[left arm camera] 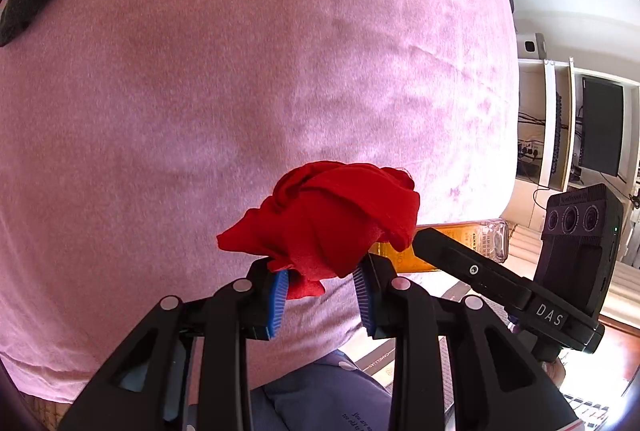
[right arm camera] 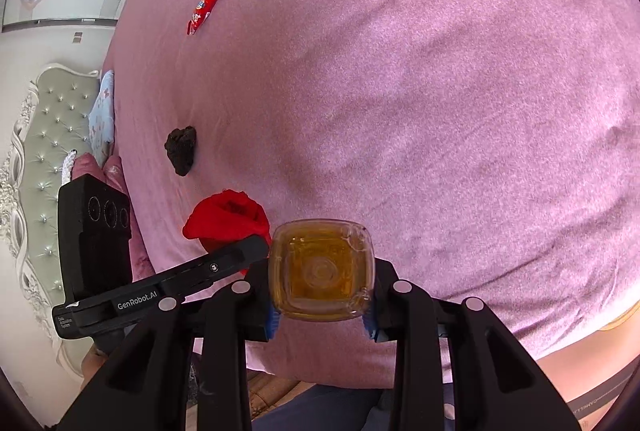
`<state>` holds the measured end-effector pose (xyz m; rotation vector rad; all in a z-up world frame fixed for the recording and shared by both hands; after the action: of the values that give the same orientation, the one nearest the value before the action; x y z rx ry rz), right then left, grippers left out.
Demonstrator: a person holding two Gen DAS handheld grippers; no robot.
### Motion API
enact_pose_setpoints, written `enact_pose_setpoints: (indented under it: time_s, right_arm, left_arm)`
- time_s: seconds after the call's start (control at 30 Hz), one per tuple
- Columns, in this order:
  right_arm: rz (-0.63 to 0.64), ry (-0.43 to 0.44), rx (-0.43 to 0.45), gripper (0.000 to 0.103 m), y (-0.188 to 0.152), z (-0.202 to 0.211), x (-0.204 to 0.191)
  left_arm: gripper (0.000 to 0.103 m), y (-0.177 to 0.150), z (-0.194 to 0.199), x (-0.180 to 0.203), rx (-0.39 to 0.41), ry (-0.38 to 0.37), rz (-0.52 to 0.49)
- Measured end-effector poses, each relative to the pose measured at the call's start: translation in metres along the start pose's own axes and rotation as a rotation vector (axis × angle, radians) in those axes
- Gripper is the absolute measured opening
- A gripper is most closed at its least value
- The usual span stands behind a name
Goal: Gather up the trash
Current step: 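Carry the amber bottle and red sock toward the yellow bucket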
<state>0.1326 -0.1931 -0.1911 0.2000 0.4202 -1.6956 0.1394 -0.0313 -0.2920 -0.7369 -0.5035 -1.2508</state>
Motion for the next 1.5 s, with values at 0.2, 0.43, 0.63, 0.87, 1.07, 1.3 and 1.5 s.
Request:
enact_pose_setpoints:
  time_s: [0.2,0.43,0.63,0.87,1.07,1.3,1.5]
  right_arm:
    - [-0.045,0.004,0.027,0.031,-0.038,0.017,0.031]
    - [-0.127,0.029,0.072,0.031,-0.068,0.040,0.081]
    - [-0.201,0.054,0.108,0.031,-0.087,0.067,0.137]
    - [-0.281,0.057,0.147,0.031,-0.110,0.106,0.220]
    - [-0.366,0.058,0.179,0.031,-0.133,0.134,0.297]
    - [-0.486,0.055,0.202,0.031,-0.169,0.147,0.383]
    - [-0.580,0.040,0.212,0.031,-0.196,0.150,0.446]
  left_arm:
    - [0.030,-0.030,-0.021,0.020,0.000,-0.013,-0.022]
    - [0.030,-0.057,-0.044,0.051,-0.039,-0.001,-0.092]
    - [0.030,-0.084,-0.092,0.104,-0.102,0.021,-0.171]
    - [0.030,-0.126,-0.157,0.163,-0.166,0.035,-0.244]
    - [0.030,-0.165,-0.215,0.205,-0.248,0.055,-0.308]
    - [0.030,-0.210,-0.286,0.244,-0.353,0.090,-0.379]
    - [0.030,-0.249,-0.342,0.263,-0.450,0.118,-0.433]
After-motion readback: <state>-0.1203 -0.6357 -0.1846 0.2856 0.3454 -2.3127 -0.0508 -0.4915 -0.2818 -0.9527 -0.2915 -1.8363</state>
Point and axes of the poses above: each gripper's, at about its wrist camera, not at the fingertips, and z roughly against the way its jaws point, x to its right, y to its top, the point moved 7 cm from there along -z, roughly the way its jaws point, and after that the axes turned 12 degrees about -y, right-handed, at the moved point
